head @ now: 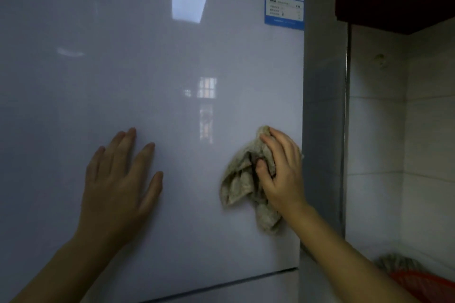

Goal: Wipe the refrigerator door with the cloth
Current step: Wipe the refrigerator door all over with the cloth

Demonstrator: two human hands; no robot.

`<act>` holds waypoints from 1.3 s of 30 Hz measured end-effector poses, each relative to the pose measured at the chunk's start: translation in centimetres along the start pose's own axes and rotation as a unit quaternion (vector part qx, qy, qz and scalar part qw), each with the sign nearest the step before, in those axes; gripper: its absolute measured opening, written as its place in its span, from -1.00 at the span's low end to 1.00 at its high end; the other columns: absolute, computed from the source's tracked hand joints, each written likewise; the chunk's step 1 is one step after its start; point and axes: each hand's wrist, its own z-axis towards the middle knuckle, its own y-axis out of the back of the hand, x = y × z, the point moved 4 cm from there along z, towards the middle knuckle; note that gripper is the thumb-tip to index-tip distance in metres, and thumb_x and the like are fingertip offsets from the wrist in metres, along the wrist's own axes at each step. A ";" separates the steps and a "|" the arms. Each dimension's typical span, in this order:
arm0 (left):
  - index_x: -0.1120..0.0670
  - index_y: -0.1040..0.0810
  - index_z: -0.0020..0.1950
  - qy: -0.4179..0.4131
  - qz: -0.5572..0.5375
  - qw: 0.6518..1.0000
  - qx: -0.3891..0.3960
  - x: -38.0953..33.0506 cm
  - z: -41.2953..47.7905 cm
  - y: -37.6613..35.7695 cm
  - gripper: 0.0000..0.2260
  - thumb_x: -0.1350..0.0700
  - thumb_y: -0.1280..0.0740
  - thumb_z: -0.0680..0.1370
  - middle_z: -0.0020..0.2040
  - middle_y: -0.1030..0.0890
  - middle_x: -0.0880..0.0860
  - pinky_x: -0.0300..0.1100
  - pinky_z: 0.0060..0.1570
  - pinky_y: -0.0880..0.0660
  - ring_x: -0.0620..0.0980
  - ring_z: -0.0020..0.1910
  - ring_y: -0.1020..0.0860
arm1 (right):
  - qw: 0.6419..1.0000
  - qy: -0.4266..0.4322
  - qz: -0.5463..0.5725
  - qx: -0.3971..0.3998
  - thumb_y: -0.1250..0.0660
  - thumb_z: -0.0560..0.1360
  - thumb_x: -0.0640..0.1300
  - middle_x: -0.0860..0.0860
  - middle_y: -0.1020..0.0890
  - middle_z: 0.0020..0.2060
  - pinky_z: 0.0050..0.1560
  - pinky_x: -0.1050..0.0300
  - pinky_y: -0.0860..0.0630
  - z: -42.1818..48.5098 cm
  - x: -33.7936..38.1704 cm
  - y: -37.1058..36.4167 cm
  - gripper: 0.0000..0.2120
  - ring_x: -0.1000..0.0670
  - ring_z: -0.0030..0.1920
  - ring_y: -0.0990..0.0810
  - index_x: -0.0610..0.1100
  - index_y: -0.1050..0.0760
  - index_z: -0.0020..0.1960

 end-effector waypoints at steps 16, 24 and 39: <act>0.18 -0.46 0.46 -0.024 0.029 0.998 -0.051 0.8 -11.6 -1.4 -0.49 -0.10 -0.14 0.63 0.54 -0.35 0.26 0.24 0.47 -0.23 0.28 0.52 -0.33 | 0.998 0.053 0.019 -0.003 -0.19 0.66 -0.01 -0.08 -0.44 0.48 0.58 0.06 -0.23 -9.9 4.5 -3.6 -0.55 -0.08 0.51 -0.36 -0.16 -0.44 0.50; 0.19 -0.46 0.44 -0.017 0.035 0.997 -0.061 1.5 -12.7 -2.1 -0.49 -0.10 -0.12 0.63 0.53 -0.37 0.28 0.23 0.42 -0.27 0.30 0.49 -0.36 | 0.999 0.027 0.026 -0.034 -0.21 0.66 0.03 -0.06 -0.46 0.43 0.51 -0.05 -0.35 -9.6 3.3 -2.4 -0.55 -0.04 0.47 -0.38 -0.15 -0.45 0.48; 0.17 -0.49 0.43 -0.008 0.059 0.996 -0.073 3.4 -12.4 -1.4 -0.50 -0.10 -0.13 0.62 0.52 -0.38 0.26 0.17 0.42 -0.27 0.27 0.48 -0.36 | 0.986 0.157 -0.038 -0.048 -0.30 0.62 -0.09 -0.12 -0.56 0.35 0.34 -0.09 -0.46 -7.1 5.2 -3.7 -0.71 -0.16 0.33 -0.52 -0.18 -0.58 0.29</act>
